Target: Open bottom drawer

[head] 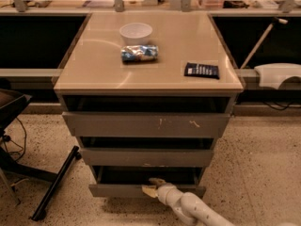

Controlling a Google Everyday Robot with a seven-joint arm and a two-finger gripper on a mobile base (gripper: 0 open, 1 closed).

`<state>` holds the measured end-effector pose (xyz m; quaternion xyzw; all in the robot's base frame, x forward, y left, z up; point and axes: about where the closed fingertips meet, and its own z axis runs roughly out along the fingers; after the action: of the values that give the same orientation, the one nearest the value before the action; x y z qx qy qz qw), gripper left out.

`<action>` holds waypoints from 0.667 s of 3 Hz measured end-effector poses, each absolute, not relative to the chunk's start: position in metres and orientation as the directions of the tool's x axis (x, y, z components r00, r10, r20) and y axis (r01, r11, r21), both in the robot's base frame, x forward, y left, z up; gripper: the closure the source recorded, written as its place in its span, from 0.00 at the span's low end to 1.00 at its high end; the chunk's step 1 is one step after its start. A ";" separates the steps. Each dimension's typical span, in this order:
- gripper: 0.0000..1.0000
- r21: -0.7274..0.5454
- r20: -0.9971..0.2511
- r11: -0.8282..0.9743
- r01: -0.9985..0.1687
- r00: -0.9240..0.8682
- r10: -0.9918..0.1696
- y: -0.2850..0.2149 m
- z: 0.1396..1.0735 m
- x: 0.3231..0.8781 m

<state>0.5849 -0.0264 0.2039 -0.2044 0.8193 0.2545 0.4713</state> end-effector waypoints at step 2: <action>0.81 0.224 -0.876 0.787 -0.575 -0.472 -0.095 -0.026 0.207 0.585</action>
Offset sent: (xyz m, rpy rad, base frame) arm -0.0003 -0.0001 0.0027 0.0000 0.0000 0.0000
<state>0.5845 -0.0264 0.2069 -0.2045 0.8193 0.2546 0.4713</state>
